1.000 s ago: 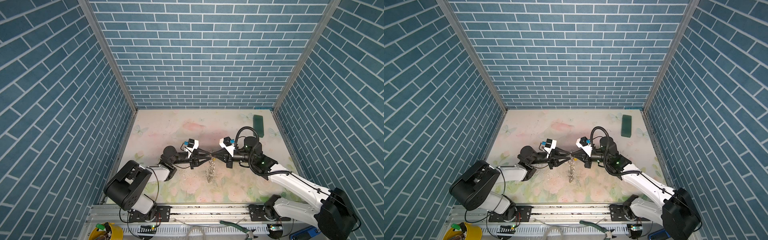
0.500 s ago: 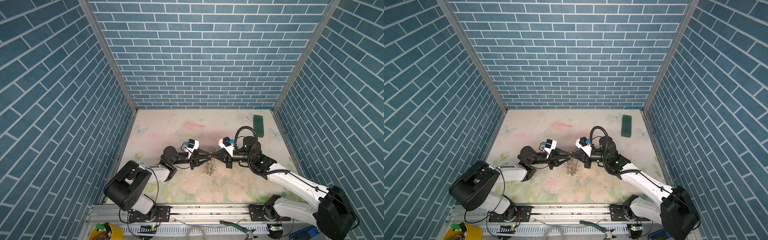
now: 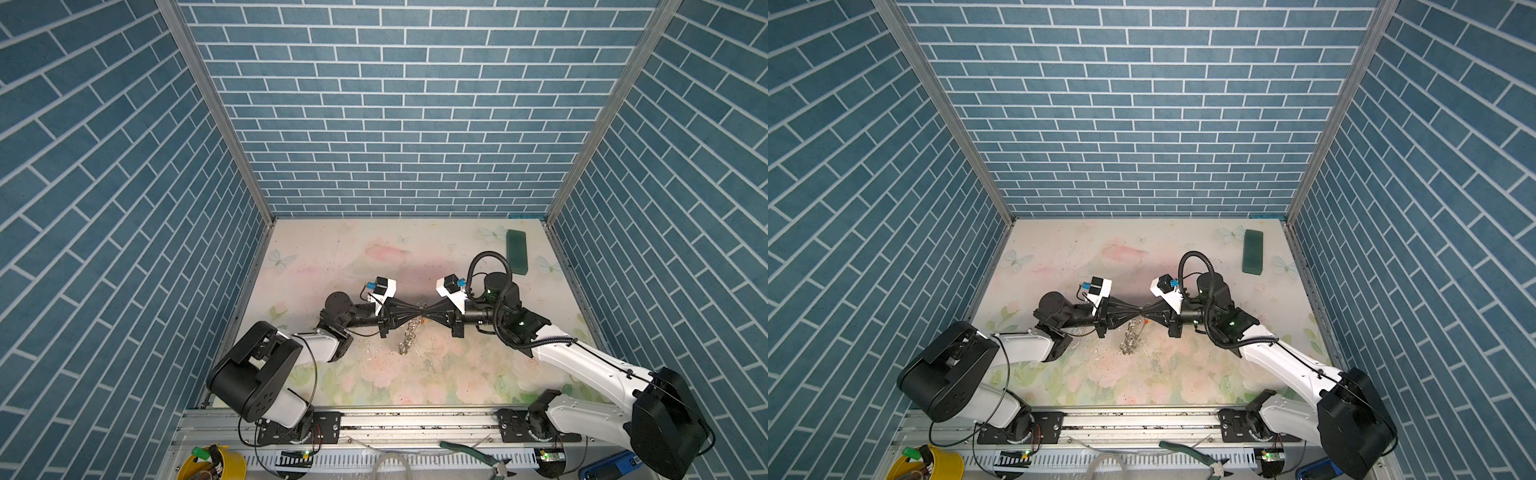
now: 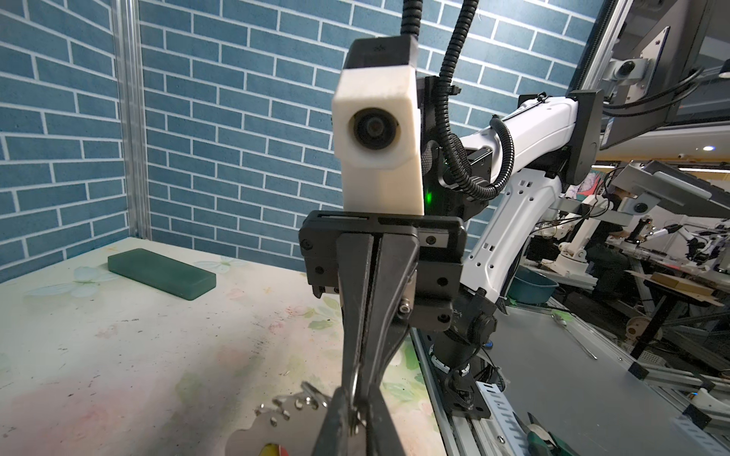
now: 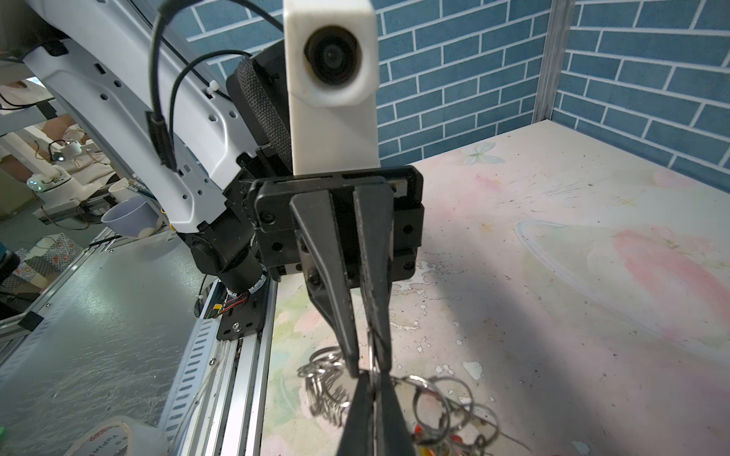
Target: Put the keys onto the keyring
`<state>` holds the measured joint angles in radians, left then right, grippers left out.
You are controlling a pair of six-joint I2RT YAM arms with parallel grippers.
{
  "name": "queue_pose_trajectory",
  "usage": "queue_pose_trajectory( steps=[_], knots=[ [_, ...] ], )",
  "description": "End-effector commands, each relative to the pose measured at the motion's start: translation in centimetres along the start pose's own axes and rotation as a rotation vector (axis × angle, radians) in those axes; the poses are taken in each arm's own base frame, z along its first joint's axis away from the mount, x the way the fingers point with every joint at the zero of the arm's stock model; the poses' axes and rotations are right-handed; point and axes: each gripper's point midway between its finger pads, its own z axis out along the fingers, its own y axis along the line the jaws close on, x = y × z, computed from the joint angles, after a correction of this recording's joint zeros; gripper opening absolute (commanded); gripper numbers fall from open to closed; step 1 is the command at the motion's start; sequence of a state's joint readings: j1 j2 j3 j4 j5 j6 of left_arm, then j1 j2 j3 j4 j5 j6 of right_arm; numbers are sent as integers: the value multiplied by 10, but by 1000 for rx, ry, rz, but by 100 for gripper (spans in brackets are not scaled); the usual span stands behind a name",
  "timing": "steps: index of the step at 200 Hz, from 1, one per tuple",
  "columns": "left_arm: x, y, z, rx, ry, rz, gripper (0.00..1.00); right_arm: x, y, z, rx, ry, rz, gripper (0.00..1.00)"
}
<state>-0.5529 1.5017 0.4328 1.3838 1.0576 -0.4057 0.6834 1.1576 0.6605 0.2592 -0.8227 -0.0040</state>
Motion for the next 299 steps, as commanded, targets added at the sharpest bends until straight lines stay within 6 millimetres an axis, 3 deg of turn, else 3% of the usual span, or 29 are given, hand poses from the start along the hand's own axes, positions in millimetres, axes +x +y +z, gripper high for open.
queue_pose_trajectory(
  steps=[1, 44, 85, 109, 162, 220, 299],
  knots=[
    [-9, -5, 4, 39, -9, 31, 5, -8, 6, 1, -30, -39, -43, 0],
    [-6, 6, 6, -23, 58, 47, 0, 0, 2, -1, 3, 0, -74, 0],
    [4, 10, 4, -85, 194, 96, 0, 15, -20, -14, 163, 91, -135, 15],
    [12, 10, 4, -95, 268, 111, 0, 11, -33, -26, 231, 42, -154, 20],
    [24, 2, 7, -72, 374, 111, 0, -3, -10, -23, 106, -19, -183, 20],
    [33, -3, 7, -49, 406, 91, 0, 11, 8, -14, -52, 29, -92, 19],
    [35, -7, 7, -29, 407, 83, 0, 24, 11, -7, -91, 94, -68, 17]
  ],
)
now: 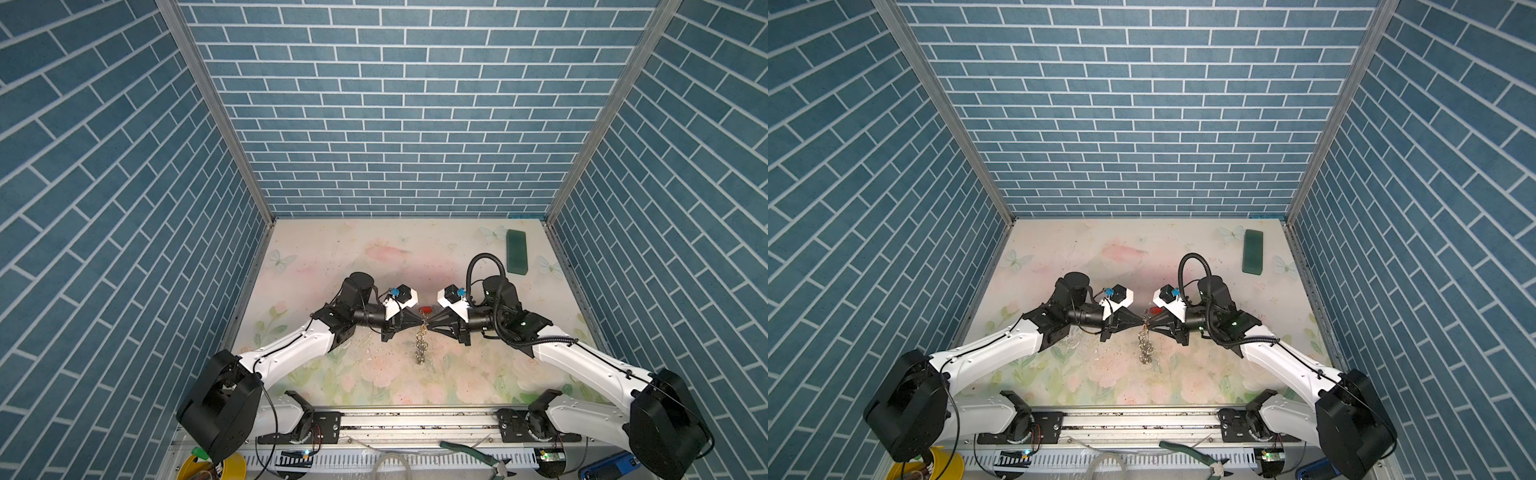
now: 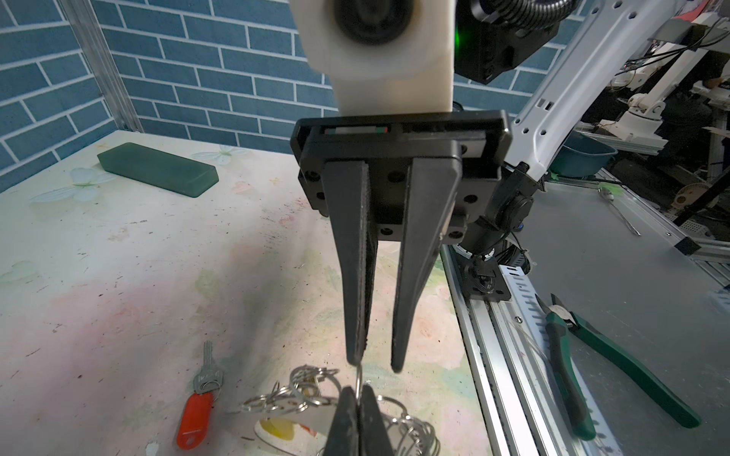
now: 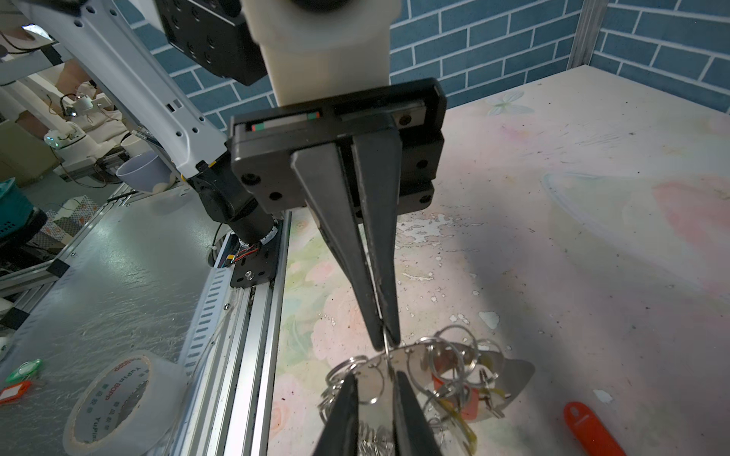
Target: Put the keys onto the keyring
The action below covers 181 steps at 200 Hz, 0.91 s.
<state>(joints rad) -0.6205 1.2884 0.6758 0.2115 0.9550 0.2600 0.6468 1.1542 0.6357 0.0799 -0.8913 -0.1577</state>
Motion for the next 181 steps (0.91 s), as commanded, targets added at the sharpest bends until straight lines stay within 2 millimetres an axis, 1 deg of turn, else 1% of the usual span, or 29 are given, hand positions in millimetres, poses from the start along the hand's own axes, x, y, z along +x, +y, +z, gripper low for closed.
queue_pose_trajectory(
  steps=[1, 31, 32, 34, 49, 79, 143, 181],
  knots=[
    [-5, -6, 0, 27, -2, 14, 0, -16, 6, 1, -36, -17, -79, 17],
    [-6, -10, 0, 56, -8, 4, 0, -16, 4, 3, -38, -10, -78, 15],
    [-11, -10, 0, 55, -15, 13, 0, -16, 4, 3, -38, -10, -77, 15],
    [-15, -9, 0, 56, -21, 21, 0, -16, 4, 3, -39, -10, -77, 14],
    [-16, -11, 0, 70, -24, 19, 0, -16, 5, 3, -44, -6, -75, 13],
    [-16, -12, 2, 81, -23, 12, 0, -15, 5, 4, -49, 3, -69, 11],
    [-12, -9, 3, 72, -15, 7, 0, -15, 5, 5, -48, 3, -76, 0],
    [-12, -8, 3, 61, -18, 5, 0, -16, 2, 6, -39, -8, -69, 0]
  ],
)
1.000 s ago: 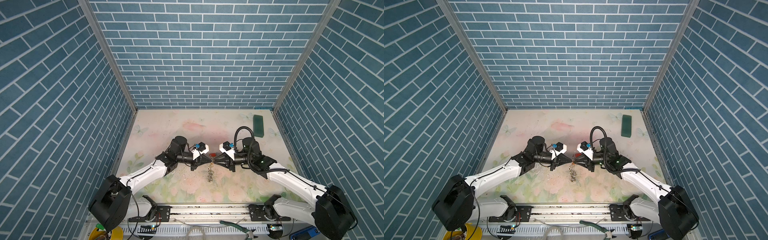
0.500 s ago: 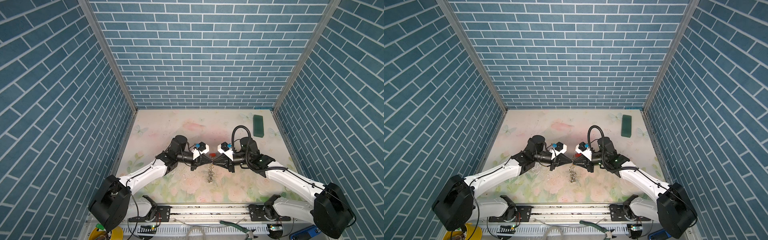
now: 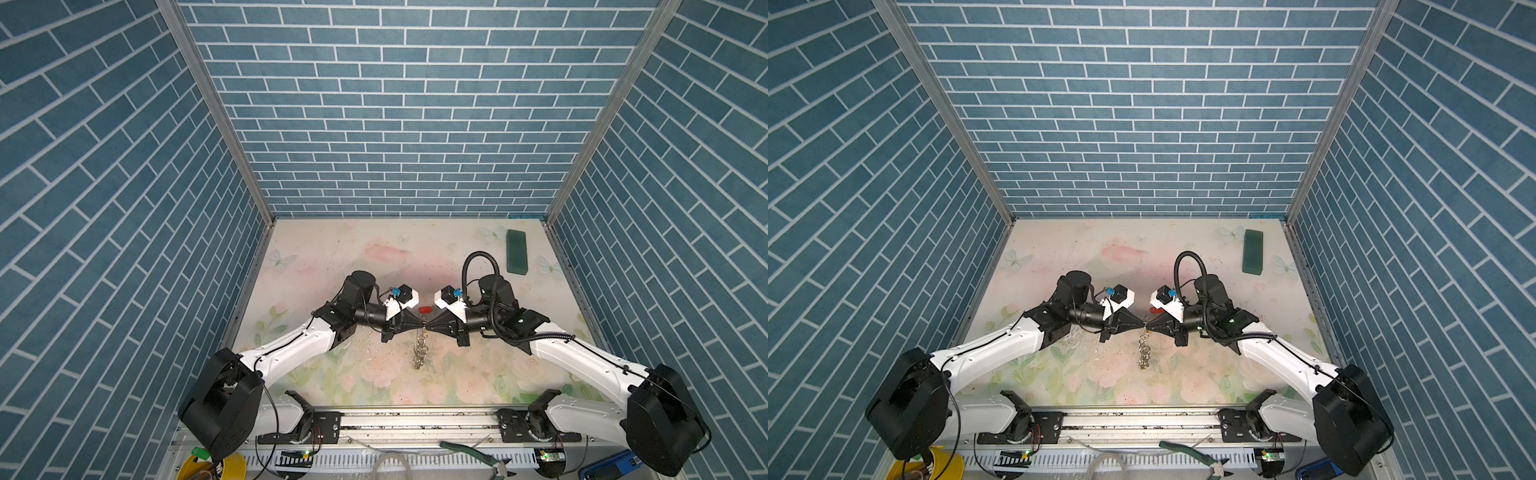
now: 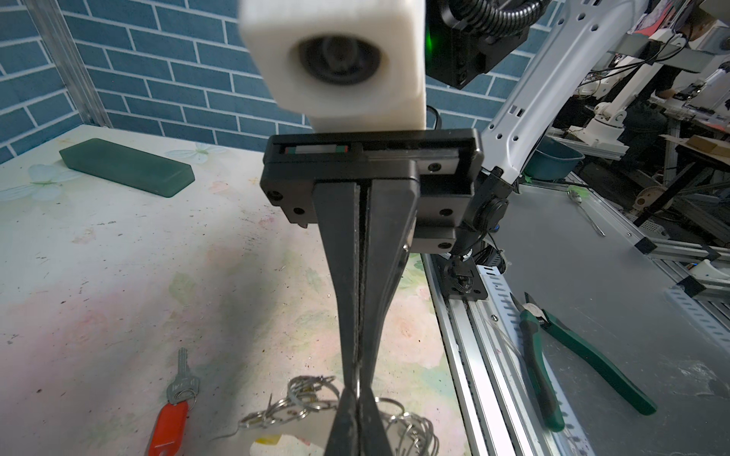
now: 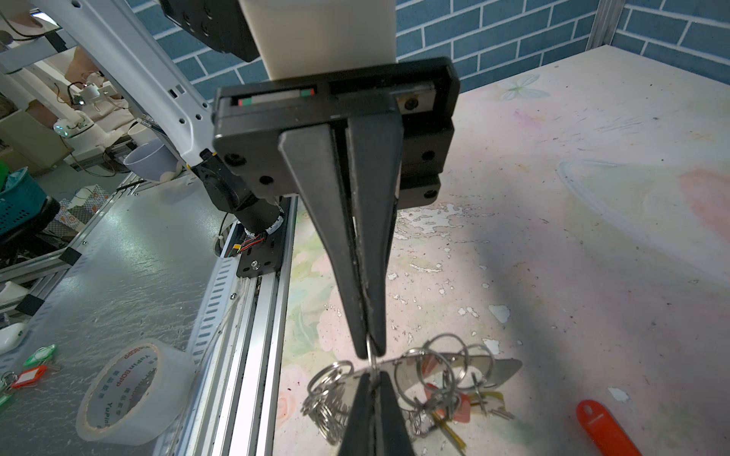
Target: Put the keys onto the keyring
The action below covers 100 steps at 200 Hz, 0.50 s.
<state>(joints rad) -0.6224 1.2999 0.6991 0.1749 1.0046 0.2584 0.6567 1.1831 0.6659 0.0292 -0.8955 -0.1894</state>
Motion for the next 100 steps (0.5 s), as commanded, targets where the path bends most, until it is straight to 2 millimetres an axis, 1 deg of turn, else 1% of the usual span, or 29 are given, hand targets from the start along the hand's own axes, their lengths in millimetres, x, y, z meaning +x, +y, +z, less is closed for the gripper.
queue_pose_trajectory(
  steps=[1, 21, 47, 72, 100],
  knots=[
    [-9, -1, 1, 8, -19, 27, 0, -18, 1, 1, -17, -39, -73, 0],
    [-9, -2, 2, 18, -20, 19, 0, -17, -1, 2, -6, -37, -63, 7],
    [-10, -3, 2, 23, -23, 21, 0, -17, -2, 1, 2, -37, -65, 12],
    [-11, -5, 2, 35, -28, 22, 0, -19, -2, 1, 4, -38, -69, 12],
    [-11, -5, 2, 39, -28, 18, 0, -18, -1, 2, -5, -34, -62, 8]
  ],
)
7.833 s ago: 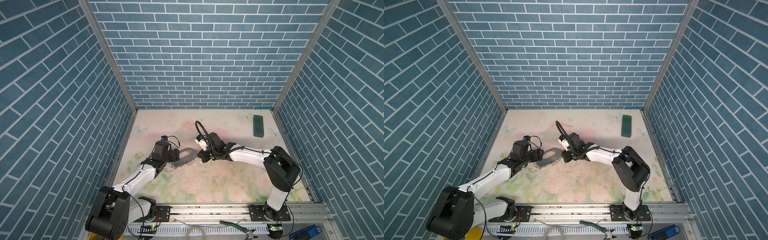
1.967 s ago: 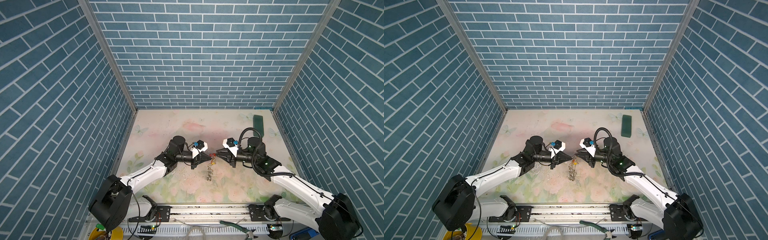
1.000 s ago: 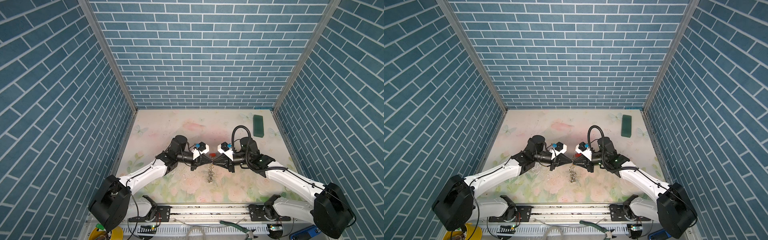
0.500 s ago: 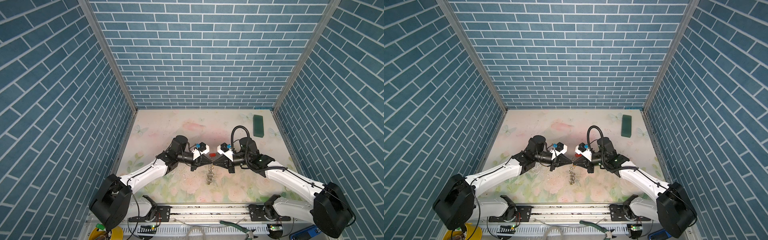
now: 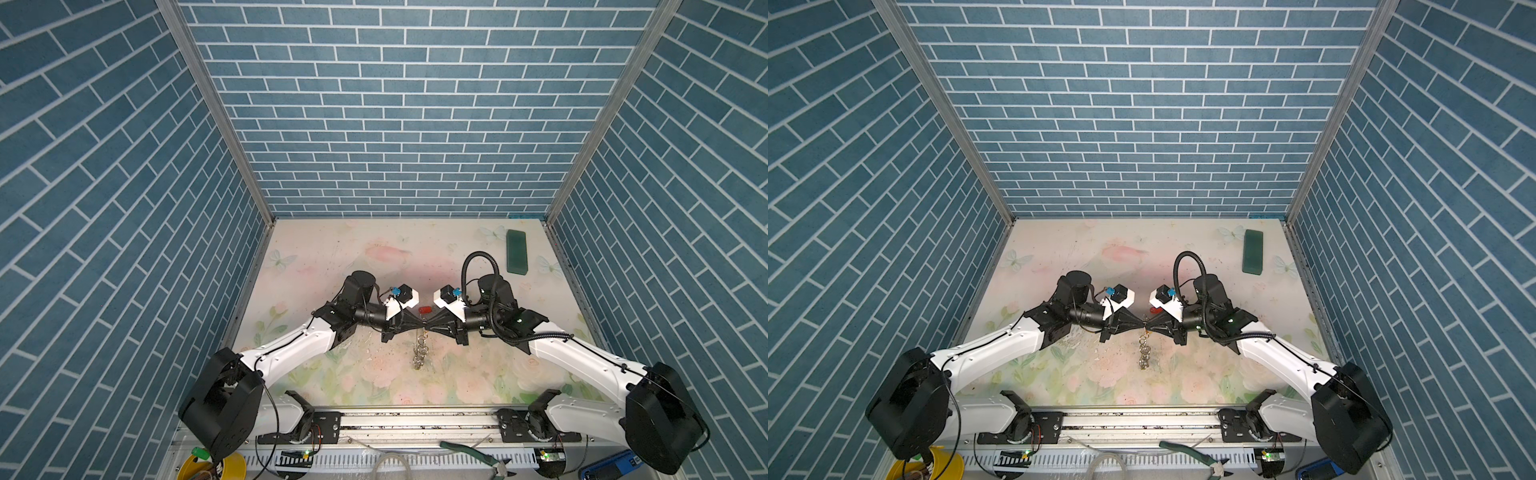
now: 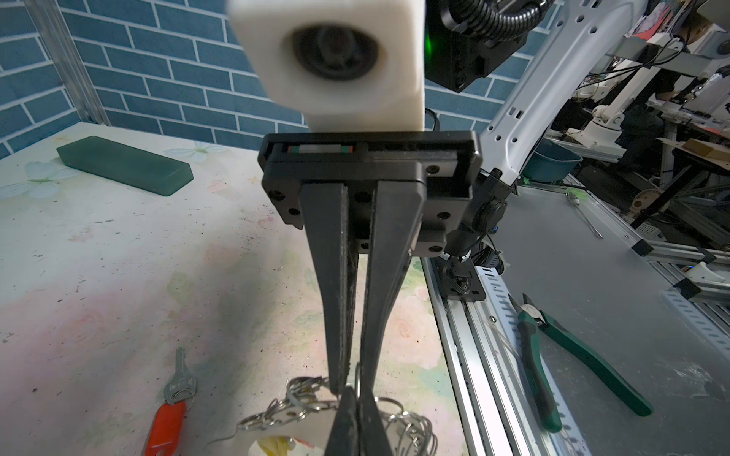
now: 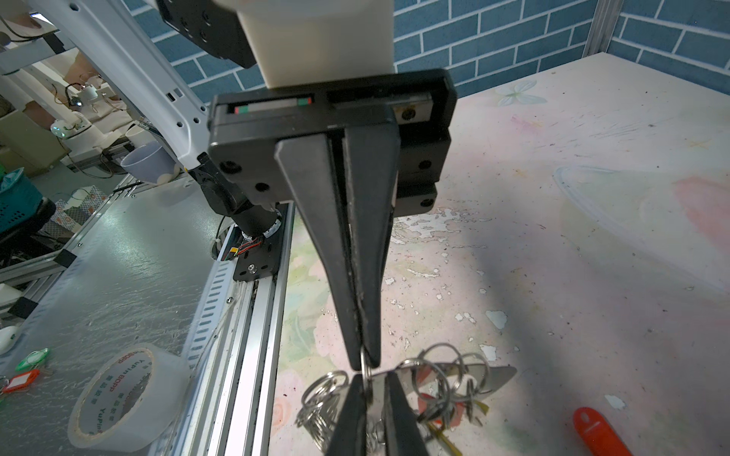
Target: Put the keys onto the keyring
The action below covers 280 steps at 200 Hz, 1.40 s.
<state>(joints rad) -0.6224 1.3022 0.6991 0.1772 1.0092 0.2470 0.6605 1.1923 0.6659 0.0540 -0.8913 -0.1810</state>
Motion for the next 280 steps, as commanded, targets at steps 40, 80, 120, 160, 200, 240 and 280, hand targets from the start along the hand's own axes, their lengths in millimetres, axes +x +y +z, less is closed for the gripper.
queue_pose_trajectory(
  steps=[40, 80, 120, 160, 200, 240, 280],
  knots=[
    [-10, -3, 2, 23, -25, 33, 0, -16, 2, 0, -12, -28, -58, 0],
    [-12, 4, 0, -30, -33, 52, 11, -16, -3, -1, 4, -31, -36, 0],
    [-12, 15, -12, -136, -96, 73, 23, -17, -5, -5, 28, -85, -49, 0],
    [-11, 17, -15, -109, -154, 38, 24, -26, -2, -13, 52, -179, -94, 0],
    [-17, 15, -17, -75, -199, 39, 24, -29, 0, -17, 60, -251, -111, 0],
    [-21, 2, -16, 13, -237, 43, 23, -37, -1, -20, 78, -301, -119, 0],
    [-22, 1, -15, 31, -247, 34, 22, -43, 0, -20, 59, -332, -117, 0]
  ],
)
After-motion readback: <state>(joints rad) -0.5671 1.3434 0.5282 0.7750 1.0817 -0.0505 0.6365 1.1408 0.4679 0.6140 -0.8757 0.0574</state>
